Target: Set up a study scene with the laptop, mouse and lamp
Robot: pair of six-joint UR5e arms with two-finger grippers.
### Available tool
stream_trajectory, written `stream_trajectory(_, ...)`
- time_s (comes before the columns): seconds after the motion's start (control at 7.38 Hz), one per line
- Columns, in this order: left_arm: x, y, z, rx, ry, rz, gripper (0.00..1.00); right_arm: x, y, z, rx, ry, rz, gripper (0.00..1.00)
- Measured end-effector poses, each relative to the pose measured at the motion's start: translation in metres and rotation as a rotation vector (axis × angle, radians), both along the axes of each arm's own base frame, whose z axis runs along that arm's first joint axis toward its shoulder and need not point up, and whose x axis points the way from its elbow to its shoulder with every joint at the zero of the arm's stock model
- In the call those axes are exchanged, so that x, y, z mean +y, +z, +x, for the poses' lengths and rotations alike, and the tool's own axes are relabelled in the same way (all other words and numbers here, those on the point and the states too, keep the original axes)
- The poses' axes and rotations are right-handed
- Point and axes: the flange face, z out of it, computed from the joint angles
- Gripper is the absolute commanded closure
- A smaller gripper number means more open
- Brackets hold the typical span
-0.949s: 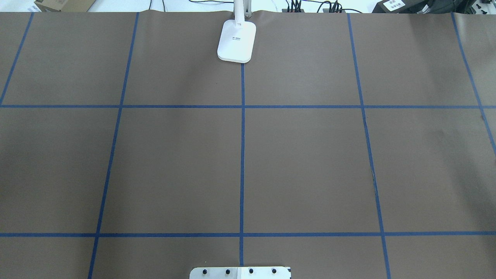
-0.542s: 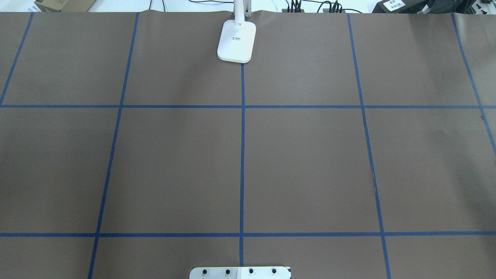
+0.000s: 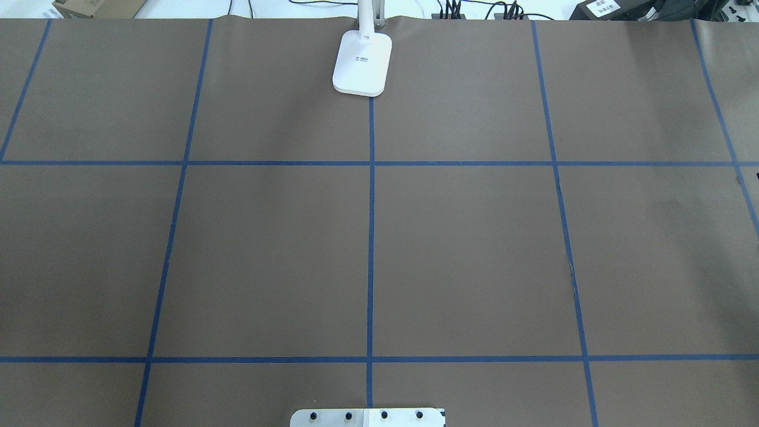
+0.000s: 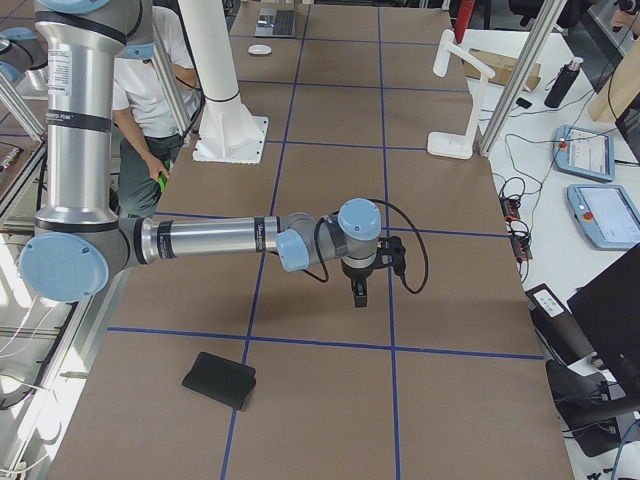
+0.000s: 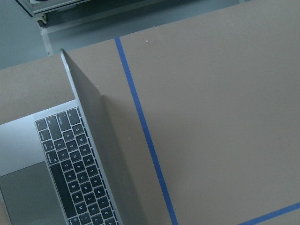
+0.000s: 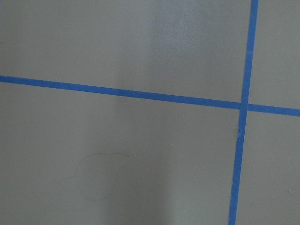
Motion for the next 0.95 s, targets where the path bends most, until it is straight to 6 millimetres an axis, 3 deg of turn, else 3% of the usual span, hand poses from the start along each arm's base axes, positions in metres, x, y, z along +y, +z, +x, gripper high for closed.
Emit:
stream_trajectory(0.27,0.0005,-0.0019,0.0033,0.034,-0.042,-0.013,0.33,0.0,0.0002,-0.0005,0.0,-0.001,-0.001,0.01)
stream_trajectory(0.41,0.0002,-0.0023,0.0039,0.043,-0.051,-0.014,0.7,0.0,0.0005,-0.0006,0.0,-0.001,-0.001,0.01)
stream_trajectory(0.54,0.0003,-0.0021,0.0042,0.047,-0.053,-0.015,1.0,0.0001,0.0009,-0.0008,0.001,-0.001,-0.002,0.01)
stream_trajectory(0.95,-0.0029,-0.0034,0.0028,0.05,-0.054,-0.015,1.0,0.0001,0.0014,-0.0008,0.0,-0.001,-0.003,0.01)
